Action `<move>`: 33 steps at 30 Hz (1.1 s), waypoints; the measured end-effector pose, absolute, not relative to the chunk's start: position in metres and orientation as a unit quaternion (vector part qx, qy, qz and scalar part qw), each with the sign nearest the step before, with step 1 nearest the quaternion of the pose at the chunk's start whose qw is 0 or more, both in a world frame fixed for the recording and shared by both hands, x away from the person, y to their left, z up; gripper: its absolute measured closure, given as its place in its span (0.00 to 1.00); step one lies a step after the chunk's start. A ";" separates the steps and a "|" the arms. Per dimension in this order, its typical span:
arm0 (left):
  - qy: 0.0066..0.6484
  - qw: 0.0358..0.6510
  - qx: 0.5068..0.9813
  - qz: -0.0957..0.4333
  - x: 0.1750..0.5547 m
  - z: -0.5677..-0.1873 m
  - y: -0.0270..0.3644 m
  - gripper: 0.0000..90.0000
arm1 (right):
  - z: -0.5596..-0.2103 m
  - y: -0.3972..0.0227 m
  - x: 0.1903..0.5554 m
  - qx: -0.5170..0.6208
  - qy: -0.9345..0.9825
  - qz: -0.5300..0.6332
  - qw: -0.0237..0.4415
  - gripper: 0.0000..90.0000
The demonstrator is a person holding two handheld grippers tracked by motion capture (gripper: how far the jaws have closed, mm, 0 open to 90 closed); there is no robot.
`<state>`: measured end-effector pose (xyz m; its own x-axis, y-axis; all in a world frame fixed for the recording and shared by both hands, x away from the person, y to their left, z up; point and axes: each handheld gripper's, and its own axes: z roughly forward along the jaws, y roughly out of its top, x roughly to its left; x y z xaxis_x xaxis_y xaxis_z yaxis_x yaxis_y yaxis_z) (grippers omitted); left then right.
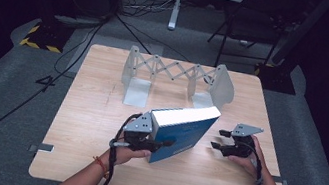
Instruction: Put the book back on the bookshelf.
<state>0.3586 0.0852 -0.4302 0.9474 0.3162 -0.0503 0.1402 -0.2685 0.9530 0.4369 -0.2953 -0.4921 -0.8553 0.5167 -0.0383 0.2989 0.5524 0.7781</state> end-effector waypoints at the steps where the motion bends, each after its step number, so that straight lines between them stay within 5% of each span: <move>1: 0.141 0.585 0.794 0.082 0.358 -0.430 0.086 0.65 | -0.489 -0.294 0.435 0.229 0.868 0.421 0.131 0.39; 19: 0.144 0.545 0.821 0.090 0.352 -0.440 0.094 0.63 | -0.437 -0.247 0.407 0.089 0.855 0.502 0.093 0.37; 33: 0.145 0.536 0.828 0.078 0.349 -0.440 0.098 0.63 | -0.433 -0.227 0.417 0.088 0.849 0.514 0.085 0.34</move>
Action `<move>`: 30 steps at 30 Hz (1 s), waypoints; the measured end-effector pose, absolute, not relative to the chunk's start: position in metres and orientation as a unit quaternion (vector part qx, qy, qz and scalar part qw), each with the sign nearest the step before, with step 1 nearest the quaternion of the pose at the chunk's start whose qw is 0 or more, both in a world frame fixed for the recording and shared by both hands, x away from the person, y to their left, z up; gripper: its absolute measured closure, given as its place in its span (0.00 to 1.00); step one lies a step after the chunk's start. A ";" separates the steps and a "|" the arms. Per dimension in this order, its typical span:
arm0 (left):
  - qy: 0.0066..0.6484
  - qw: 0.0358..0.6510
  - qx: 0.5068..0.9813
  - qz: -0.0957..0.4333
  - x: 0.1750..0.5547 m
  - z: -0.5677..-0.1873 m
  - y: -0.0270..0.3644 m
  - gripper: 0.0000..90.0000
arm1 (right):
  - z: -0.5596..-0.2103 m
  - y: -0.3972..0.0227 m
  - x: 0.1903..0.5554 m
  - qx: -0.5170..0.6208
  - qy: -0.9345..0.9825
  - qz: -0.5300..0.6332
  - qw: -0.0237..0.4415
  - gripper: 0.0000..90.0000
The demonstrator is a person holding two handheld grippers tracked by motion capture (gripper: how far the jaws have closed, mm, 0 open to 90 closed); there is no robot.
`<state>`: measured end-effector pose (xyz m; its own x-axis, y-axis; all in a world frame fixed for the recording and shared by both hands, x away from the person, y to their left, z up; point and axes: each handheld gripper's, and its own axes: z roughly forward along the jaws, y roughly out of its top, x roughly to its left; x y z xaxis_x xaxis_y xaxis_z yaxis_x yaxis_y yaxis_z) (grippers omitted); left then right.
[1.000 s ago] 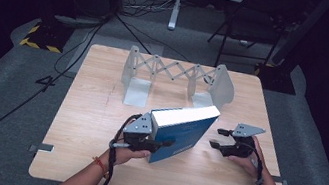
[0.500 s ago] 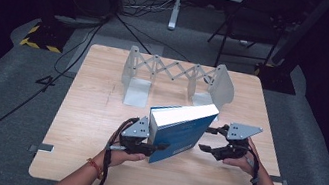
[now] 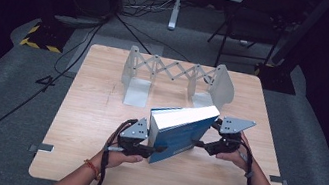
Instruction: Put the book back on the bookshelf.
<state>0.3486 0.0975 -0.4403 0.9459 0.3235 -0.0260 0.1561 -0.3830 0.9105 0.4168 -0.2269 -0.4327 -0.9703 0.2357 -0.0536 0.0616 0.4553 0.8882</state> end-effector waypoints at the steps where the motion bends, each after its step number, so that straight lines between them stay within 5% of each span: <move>1: 0.144 0.537 0.828 0.076 0.349 -0.441 0.098 0.63 | -0.433 -0.224 0.416 0.081 0.852 0.511 0.082 0.35; 30: 0.173 0.477 0.850 0.145 0.338 -0.446 0.126 0.43 | -0.427 -0.235 0.379 0.037 0.858 0.507 0.073 0.61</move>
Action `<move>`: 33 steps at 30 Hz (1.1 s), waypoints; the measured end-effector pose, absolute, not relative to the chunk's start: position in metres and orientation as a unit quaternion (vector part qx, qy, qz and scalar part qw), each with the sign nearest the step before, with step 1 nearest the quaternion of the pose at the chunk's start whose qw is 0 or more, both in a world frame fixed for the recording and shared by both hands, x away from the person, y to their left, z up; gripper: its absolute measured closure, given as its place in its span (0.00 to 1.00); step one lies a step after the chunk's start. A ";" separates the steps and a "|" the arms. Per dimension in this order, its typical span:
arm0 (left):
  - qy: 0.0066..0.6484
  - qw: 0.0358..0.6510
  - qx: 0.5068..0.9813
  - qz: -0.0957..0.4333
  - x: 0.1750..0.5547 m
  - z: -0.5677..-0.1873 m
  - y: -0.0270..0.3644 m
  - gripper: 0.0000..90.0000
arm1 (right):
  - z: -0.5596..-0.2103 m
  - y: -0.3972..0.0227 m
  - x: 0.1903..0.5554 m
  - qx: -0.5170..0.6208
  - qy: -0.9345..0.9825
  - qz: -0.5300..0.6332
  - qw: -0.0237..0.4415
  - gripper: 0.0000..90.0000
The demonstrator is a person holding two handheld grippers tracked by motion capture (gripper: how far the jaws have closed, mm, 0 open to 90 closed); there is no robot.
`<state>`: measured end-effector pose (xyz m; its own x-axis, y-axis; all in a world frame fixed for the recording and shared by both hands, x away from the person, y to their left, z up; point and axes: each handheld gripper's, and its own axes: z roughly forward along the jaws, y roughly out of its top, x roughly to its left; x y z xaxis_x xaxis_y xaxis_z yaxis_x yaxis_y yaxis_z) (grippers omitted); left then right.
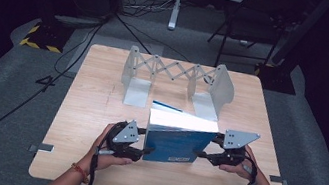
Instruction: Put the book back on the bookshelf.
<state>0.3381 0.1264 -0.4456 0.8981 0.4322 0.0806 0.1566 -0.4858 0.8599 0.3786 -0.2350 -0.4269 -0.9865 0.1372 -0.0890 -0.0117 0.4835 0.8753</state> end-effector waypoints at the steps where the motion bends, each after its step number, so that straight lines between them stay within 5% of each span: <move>1: 0.173 0.477 0.850 0.145 0.338 -0.446 0.126 0.42 | -0.427 -0.235 0.379 0.037 0.858 0.507 0.073 0.61; 11: 0.187 0.426 0.870 0.164 0.341 -0.470 0.123 0.40 | -0.410 -0.218 0.357 0.020 0.850 0.520 0.088 0.64; 33: 0.229 0.447 0.845 0.184 0.377 -0.481 0.100 0.39 | -0.400 -0.221 0.352 0.086 0.845 0.505 0.152 0.63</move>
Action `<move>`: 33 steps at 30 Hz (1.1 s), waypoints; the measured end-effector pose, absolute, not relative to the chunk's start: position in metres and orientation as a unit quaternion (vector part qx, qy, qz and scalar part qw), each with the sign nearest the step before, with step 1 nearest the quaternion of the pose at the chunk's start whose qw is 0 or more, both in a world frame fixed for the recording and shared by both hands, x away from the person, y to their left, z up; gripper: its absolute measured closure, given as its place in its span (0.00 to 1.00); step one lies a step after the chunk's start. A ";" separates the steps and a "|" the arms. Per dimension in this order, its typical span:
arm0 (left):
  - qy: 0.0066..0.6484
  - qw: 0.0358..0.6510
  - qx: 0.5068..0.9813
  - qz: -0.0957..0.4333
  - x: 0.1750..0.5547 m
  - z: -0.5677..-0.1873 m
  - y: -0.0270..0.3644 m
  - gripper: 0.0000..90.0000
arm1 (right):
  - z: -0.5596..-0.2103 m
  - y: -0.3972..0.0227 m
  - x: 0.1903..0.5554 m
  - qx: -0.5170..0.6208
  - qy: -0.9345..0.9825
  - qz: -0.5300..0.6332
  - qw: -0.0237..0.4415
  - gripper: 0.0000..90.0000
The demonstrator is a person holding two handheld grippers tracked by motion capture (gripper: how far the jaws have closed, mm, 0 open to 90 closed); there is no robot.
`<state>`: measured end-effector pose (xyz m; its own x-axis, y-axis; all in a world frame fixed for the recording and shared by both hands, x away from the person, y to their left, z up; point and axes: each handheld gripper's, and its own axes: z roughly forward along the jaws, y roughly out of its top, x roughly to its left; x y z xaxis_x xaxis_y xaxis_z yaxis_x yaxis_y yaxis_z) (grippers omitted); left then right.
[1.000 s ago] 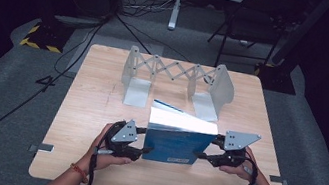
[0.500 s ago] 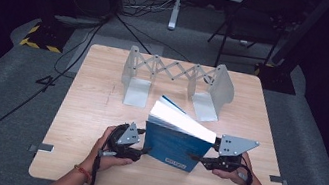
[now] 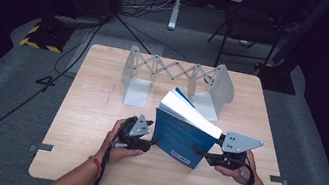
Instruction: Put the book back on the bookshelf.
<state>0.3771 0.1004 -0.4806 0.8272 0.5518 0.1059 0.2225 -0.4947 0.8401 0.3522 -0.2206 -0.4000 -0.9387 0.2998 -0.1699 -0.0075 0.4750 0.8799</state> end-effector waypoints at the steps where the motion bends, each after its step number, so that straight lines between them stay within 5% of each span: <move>1: 0.230 0.449 0.844 0.182 0.377 -0.481 0.101 0.39 | -0.399 -0.220 0.352 0.089 0.845 0.504 0.154 0.63; 33: 0.315 0.368 0.861 0.158 0.351 -0.499 0.189 0.32 | -0.348 -0.203 0.361 0.140 0.841 0.505 0.131 0.63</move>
